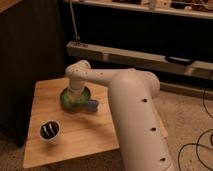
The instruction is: Push the ceramic bowl across the table
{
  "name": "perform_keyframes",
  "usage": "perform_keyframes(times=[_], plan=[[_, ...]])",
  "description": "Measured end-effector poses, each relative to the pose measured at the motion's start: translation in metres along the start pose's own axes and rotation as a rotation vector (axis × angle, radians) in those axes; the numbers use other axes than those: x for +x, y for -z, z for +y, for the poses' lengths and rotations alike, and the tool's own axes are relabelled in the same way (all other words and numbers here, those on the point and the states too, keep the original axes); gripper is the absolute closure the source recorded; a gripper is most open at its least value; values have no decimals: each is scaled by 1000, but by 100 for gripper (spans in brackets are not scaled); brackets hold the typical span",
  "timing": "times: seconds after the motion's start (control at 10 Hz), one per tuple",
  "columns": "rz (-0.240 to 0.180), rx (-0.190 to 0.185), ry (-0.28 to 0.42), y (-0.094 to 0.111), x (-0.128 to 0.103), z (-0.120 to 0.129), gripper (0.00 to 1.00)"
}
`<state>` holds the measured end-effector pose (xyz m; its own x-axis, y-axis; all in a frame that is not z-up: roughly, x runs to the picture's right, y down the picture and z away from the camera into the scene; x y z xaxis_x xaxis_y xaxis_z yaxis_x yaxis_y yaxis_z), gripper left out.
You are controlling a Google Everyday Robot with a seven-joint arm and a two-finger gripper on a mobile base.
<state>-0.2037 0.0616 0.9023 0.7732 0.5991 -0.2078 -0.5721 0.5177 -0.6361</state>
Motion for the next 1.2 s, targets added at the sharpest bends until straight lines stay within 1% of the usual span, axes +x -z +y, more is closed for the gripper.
perform_keyframes(times=[0.1,0.3,0.7,0.9,1.2], plan=[[21,-9,-13,-4,7,-5,100],[28,-22,-29,-8,15,-7,100],[42,-40,-57,-7,43,-19,100],[50,-37,-65,-7,53,-25,100],[70,-17,-75,-5,61,-33,100]])
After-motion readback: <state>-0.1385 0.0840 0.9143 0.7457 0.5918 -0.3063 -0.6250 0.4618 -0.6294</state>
